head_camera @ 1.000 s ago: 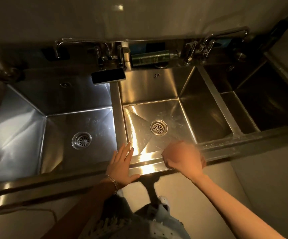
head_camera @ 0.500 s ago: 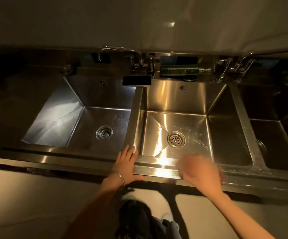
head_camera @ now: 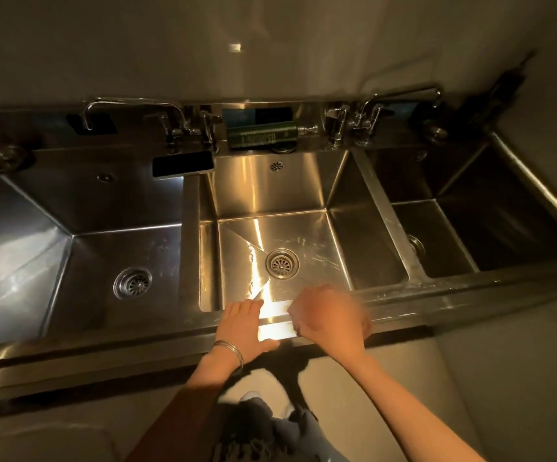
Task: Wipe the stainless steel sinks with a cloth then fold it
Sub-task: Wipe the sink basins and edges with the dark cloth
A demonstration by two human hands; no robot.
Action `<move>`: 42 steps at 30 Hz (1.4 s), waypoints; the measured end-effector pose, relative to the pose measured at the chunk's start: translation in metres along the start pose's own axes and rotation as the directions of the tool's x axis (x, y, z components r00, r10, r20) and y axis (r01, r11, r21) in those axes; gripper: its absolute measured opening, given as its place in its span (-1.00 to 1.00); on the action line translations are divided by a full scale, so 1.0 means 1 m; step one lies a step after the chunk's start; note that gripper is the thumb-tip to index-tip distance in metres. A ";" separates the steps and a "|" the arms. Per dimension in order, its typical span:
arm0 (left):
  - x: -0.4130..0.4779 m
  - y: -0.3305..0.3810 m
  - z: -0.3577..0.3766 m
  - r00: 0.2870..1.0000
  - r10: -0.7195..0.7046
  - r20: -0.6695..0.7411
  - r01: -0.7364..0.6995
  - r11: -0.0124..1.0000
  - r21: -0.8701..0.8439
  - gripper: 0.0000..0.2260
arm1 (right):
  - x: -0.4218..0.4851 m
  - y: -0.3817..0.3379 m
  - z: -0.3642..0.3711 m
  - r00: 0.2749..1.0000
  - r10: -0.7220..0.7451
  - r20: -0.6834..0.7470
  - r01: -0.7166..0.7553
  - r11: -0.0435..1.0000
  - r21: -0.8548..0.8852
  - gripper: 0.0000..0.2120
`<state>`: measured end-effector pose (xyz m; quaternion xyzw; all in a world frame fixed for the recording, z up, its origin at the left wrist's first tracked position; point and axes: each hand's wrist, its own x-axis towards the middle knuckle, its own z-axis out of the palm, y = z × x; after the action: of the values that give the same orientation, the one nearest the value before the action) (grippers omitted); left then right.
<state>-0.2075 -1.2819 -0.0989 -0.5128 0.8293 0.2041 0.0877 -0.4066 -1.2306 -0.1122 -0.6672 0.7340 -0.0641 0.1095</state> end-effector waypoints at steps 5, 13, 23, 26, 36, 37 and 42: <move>0.004 -0.009 -0.001 0.999 0.040 0.026 -0.040 0.999 0.006 -0.30 | -0.003 0.074 -0.021 0.981 0.184 -0.054 -0.186 0.982 -0.040 -0.51; 0.010 -0.011 0.007 0.999 0.042 0.025 -0.044 0.997 0.059 -0.31 | -0.002 0.012 -0.005 0.879 0.460 -0.124 -0.459 0.888 0.035 -0.58; 0.019 0.004 0.008 0.991 0.025 0.129 -0.045 0.986 0.159 -0.21 | -0.005 0.056 -0.008 0.955 0.270 -0.122 -0.272 0.962 0.002 -0.57; 0.025 0.012 0.011 0.990 0.035 0.134 -0.049 0.993 0.104 -0.23 | -0.002 0.109 -0.028 0.873 0.462 -0.155 -0.461 0.886 0.045 -0.64; 0.065 0.096 0.028 0.987 0.160 -0.010 -0.159 0.985 0.064 -0.28 | 0.004 0.134 -0.031 0.932 0.333 -0.146 -0.339 0.940 -0.022 -0.62; 0.070 0.107 0.030 0.986 0.164 -0.018 -0.163 0.985 0.058 -0.28 | 0.002 0.144 -0.033 0.961 0.255 -0.111 -0.262 0.963 -0.057 -0.59; 0.093 0.147 0.033 0.986 0.163 -0.034 -0.162 0.986 0.034 -0.27 | 0.007 0.223 -0.066 0.942 0.325 -0.083 -0.331 0.941 -0.070 -0.52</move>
<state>-0.3826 -1.2857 -0.1254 -0.4456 0.8729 0.1882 0.0635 -0.6392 -1.2182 -0.1021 -0.5370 0.8402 -0.0381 0.0651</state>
